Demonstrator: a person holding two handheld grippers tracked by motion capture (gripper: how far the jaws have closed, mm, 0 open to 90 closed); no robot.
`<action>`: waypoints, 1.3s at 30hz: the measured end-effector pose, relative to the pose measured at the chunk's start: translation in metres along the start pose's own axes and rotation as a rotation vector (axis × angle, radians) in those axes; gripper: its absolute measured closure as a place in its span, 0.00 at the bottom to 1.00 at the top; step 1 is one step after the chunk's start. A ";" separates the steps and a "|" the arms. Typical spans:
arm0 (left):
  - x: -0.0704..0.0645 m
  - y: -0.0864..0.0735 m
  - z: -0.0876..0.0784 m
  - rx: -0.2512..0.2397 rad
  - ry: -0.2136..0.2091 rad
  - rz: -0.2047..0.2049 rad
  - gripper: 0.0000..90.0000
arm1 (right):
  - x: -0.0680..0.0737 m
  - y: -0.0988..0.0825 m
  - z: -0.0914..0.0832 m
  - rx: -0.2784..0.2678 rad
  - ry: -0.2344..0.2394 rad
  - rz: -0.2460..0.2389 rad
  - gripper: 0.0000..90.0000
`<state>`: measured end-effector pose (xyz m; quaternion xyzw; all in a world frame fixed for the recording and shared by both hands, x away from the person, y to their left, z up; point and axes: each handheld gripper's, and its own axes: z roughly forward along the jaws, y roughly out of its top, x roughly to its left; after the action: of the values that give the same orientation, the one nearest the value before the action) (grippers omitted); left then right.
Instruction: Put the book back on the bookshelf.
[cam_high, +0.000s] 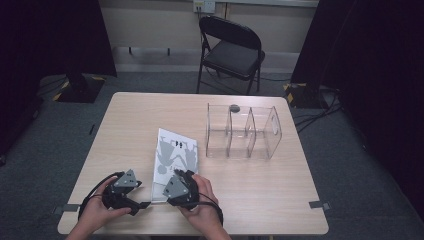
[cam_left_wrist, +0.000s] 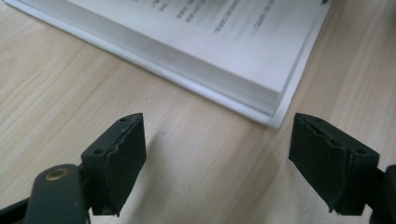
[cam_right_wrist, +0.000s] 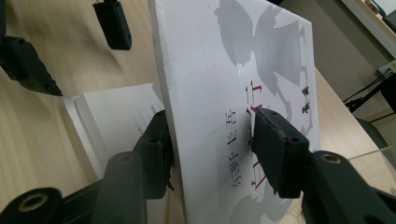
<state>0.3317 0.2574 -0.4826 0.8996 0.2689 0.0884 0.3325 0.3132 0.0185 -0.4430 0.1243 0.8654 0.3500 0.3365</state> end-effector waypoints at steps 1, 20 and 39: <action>0.000 0.000 0.001 0.001 0.001 -0.003 0.21 | -0.001 0.001 0.000 -0.001 -0.001 0.008 0.56; 0.003 0.002 0.012 -0.010 0.019 -0.001 0.20 | -0.014 0.014 -0.003 0.026 0.011 -0.001 0.59; 0.014 0.005 0.022 -0.089 0.067 -0.050 0.21 | -0.027 0.025 -0.006 0.048 0.027 0.010 0.61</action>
<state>0.3536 0.2498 -0.4967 0.8734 0.2980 0.1222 0.3653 0.3290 0.0213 -0.4094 0.1319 0.8775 0.3322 0.3199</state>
